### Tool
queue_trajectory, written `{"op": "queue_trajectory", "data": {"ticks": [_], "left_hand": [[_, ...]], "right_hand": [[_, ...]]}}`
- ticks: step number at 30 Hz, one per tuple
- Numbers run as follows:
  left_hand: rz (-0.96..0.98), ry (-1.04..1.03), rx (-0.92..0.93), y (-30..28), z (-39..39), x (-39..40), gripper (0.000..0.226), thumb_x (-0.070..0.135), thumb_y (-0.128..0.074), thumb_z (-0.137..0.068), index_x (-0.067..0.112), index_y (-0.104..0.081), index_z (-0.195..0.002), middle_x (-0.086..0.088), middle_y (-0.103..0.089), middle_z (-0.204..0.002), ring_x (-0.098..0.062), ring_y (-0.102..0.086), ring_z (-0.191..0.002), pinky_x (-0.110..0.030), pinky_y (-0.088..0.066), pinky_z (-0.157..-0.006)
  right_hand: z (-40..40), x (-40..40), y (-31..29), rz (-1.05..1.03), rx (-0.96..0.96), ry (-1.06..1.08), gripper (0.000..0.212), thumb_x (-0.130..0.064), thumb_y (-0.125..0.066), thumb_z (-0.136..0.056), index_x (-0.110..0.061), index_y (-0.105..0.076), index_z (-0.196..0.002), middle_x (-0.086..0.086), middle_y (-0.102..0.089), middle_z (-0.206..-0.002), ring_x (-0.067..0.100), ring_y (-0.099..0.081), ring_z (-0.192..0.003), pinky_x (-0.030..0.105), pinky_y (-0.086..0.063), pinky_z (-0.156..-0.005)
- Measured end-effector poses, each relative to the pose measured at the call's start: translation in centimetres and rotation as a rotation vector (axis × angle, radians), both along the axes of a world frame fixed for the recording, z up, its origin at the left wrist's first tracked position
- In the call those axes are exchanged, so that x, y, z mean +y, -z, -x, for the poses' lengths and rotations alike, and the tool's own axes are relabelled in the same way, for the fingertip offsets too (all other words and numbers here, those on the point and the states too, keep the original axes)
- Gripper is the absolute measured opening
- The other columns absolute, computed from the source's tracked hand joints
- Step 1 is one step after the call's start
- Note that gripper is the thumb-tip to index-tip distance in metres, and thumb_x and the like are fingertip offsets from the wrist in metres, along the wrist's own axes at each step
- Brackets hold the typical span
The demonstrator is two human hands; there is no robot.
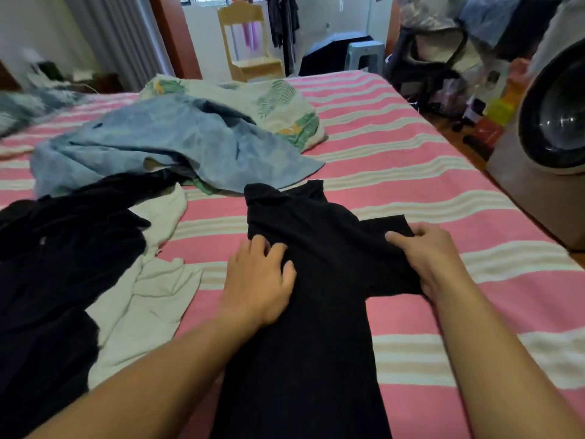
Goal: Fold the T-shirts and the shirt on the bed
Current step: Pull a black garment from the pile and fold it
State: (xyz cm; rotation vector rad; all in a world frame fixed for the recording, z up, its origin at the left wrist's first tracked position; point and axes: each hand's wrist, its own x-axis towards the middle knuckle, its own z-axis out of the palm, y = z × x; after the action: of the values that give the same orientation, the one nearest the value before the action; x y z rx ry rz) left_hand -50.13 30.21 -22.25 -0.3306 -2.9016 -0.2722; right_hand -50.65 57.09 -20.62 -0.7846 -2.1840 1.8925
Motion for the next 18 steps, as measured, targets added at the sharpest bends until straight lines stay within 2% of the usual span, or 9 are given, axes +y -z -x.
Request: {"op": "queue_trajectory", "data": {"ticks": [2,4,6,7,10,13,15,17,18], "left_hand": [[-0.064,0.018,0.12,-1.2,5.2,0.3,0.032,0.032,-0.04,-0.098,0.017,-0.059,-0.12,-0.005,-0.053,-0.12,-0.03,-0.048,-0.111,-0.044,-0.039,-0.092],[-0.064,0.045,0.125,-3.2,10.6,0.3,0.044,0.017,-0.043,-0.091,0.015,-0.057,-0.133,-0.01,-0.058,-0.132,-0.035,-0.05,-0.122,-0.046,-0.041,-0.1],[-0.014,0.066,-0.073,-5.1,15.3,0.0,0.058,0.006,-0.046,-0.089,0.018,-0.051,-0.145,-0.01,-0.058,-0.142,-0.034,-0.049,-0.132,-0.042,-0.039,-0.11],[0.042,0.068,-0.182,-5.6,17.0,-0.2,0.056,0.007,-0.049,-0.091,0.02,-0.052,-0.145,-0.009,-0.059,-0.142,-0.032,-0.051,-0.132,-0.039,-0.04,-0.11],[0.234,0.1,-0.308,-6.2,19.8,-1.3,0.028,0.022,-0.058,-0.098,0.018,-0.068,-0.124,-0.009,-0.069,-0.125,-0.031,-0.061,-0.118,-0.034,-0.047,-0.096],[0.15,0.086,-0.195,-6.8,21.1,-2.1,0.017,0.025,-0.061,-0.099,0.015,-0.073,-0.107,-0.01,-0.07,-0.109,-0.032,-0.063,-0.106,-0.034,-0.046,-0.084],[0.142,0.004,-0.099,-6.8,21.4,-1.9,0.019,0.033,-0.062,-0.097,0.021,-0.072,-0.107,-0.011,-0.066,-0.115,-0.036,-0.06,-0.111,-0.039,-0.047,-0.092],[0.247,-0.075,-0.002,-5.5,20.0,-0.6,0.028,0.036,-0.06,-0.095,0.029,-0.066,-0.121,-0.012,-0.054,-0.13,-0.038,-0.049,-0.123,-0.043,-0.036,-0.104],[0.237,-0.087,0.08,-4.7,18.7,0.5,0.035,0.032,-0.058,-0.094,0.027,-0.062,-0.128,-0.013,-0.05,-0.136,-0.038,-0.044,-0.126,-0.044,-0.031,-0.107]], "right_hand": [[0.2,0.9,0.0,0.127,0.054,-0.063,0.024,-0.016,-0.079,-0.084,-0.017,-0.069,-0.105,0.006,-0.077,-0.093,0.028,-0.076,-0.082,0.048,-0.063,-0.072],[0.4,1.4,-0.2,0.197,0.107,-0.121,0.033,-0.014,-0.079,-0.084,-0.022,-0.067,-0.114,0.0,-0.078,-0.099,0.023,-0.076,-0.086,0.042,-0.062,-0.075],[1.0,1.6,-0.2,0.191,0.117,-0.145,0.036,-0.014,-0.079,-0.084,-0.022,-0.067,-0.117,0.0,-0.077,-0.102,0.022,-0.076,-0.087,0.043,-0.062,-0.078],[1.3,1.6,-0.3,0.183,0.107,-0.159,0.033,-0.013,-0.078,-0.084,-0.02,-0.069,-0.115,0.001,-0.078,-0.1,0.023,-0.076,-0.086,0.045,-0.062,-0.078],[1.8,1.6,-0.3,0.153,0.063,-0.204,0.018,-0.013,-0.075,-0.087,-0.013,-0.074,-0.104,0.009,-0.078,-0.091,0.029,-0.076,-0.081,0.051,-0.062,-0.078],[1.9,1.8,-0.1,0.159,0.079,-0.177,0.01,-0.013,-0.069,-0.091,-0.012,-0.077,-0.097,0.012,-0.078,-0.088,0.032,-0.076,-0.083,0.05,-0.061,-0.08],[2.1,1.8,0.3,0.199,0.119,-0.102,0.015,-0.015,-0.062,-0.096,-0.015,-0.075,-0.103,0.007,-0.078,-0.093,0.028,-0.076,-0.087,0.048,-0.061,-0.083],[2.4,1.8,0.7,0.159,0.123,-0.052,0.019,-0.02,-0.056,-0.098,-0.02,-0.07,-0.11,0.002,-0.077,-0.1,0.025,-0.074,-0.092,0.047,-0.06,-0.084],[2.5,1.8,0.8,0.113,0.113,-0.034,0.02,-0.023,-0.054,-0.097,-0.021,-0.067,-0.112,0.001,-0.075,-0.104,0.023,-0.073,-0.093,0.047,-0.059,-0.085]]}}
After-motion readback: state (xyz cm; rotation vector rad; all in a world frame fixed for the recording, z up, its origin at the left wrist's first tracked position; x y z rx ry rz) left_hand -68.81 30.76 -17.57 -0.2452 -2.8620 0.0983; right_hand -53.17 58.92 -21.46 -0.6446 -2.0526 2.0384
